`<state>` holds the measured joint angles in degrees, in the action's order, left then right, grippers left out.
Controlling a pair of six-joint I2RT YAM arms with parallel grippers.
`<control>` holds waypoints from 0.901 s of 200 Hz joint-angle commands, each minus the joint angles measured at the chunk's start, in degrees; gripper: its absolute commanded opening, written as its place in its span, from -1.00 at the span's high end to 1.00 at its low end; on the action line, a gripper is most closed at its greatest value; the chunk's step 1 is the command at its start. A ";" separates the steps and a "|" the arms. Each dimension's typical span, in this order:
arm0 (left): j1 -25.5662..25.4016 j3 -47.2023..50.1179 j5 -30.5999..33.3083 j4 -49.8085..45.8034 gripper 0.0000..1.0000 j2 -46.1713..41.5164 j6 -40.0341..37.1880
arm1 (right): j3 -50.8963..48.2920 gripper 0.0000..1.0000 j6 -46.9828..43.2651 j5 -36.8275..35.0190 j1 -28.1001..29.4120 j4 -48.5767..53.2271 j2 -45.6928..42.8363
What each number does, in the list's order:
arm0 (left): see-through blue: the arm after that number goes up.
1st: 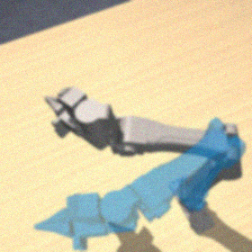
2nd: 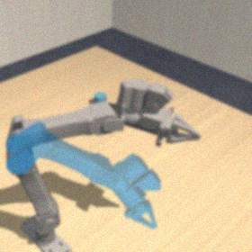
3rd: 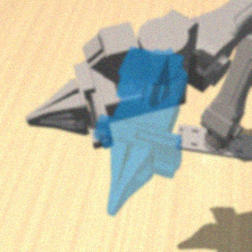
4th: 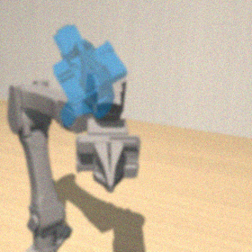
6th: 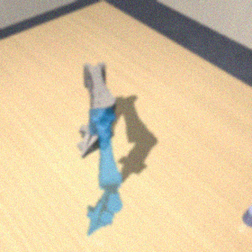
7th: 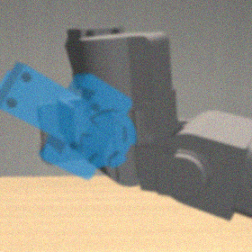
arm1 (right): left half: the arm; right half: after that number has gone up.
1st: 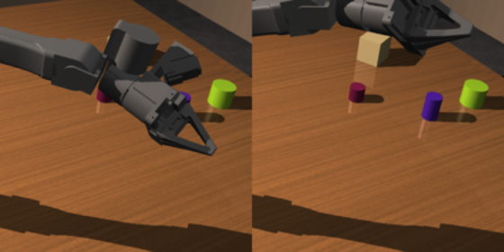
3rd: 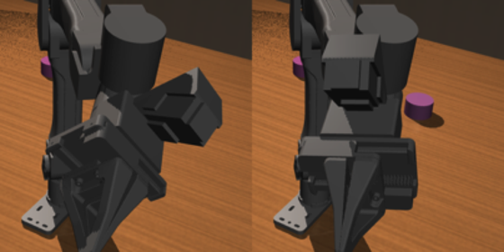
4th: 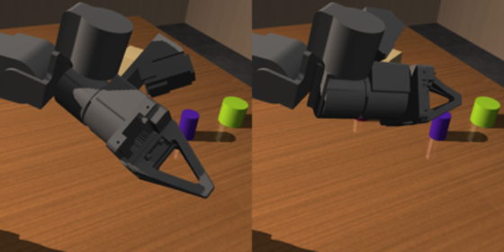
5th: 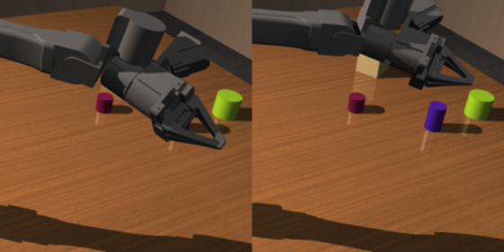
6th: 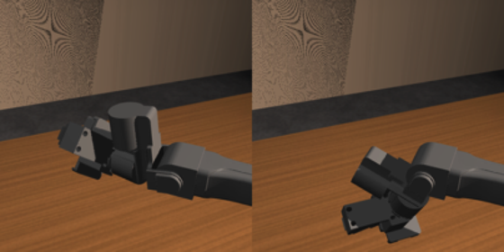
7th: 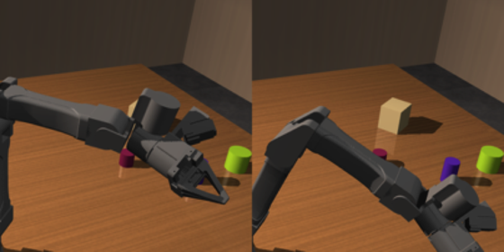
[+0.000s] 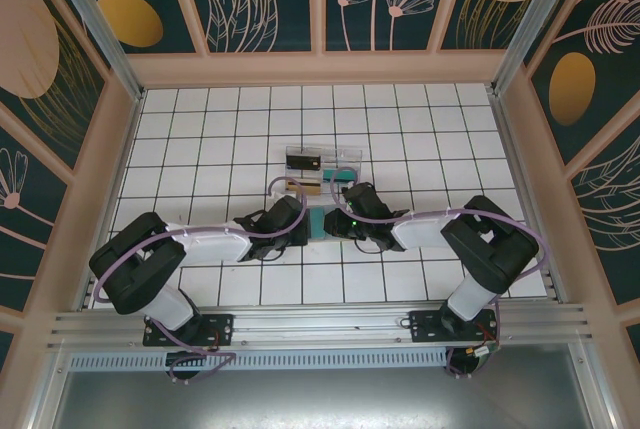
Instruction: Take the credit cards out of the card holder
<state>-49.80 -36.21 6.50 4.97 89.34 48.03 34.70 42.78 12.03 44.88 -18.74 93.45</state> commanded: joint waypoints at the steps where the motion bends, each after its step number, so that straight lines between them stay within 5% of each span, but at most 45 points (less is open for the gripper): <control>1: -0.27 1.05 0.61 -1.10 0.88 0.64 -0.09 | -1.29 0.59 1.50 1.13 0.12 -1.82 -0.78; 180: -0.27 0.87 0.72 -1.46 0.93 1.54 0.09 | -0.24 0.66 3.85 5.83 -1.73 -7.27 1.56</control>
<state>-49.84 -36.21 6.70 5.02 89.43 48.05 34.00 45.80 16.40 43.48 -23.99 93.60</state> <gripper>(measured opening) 0.056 0.171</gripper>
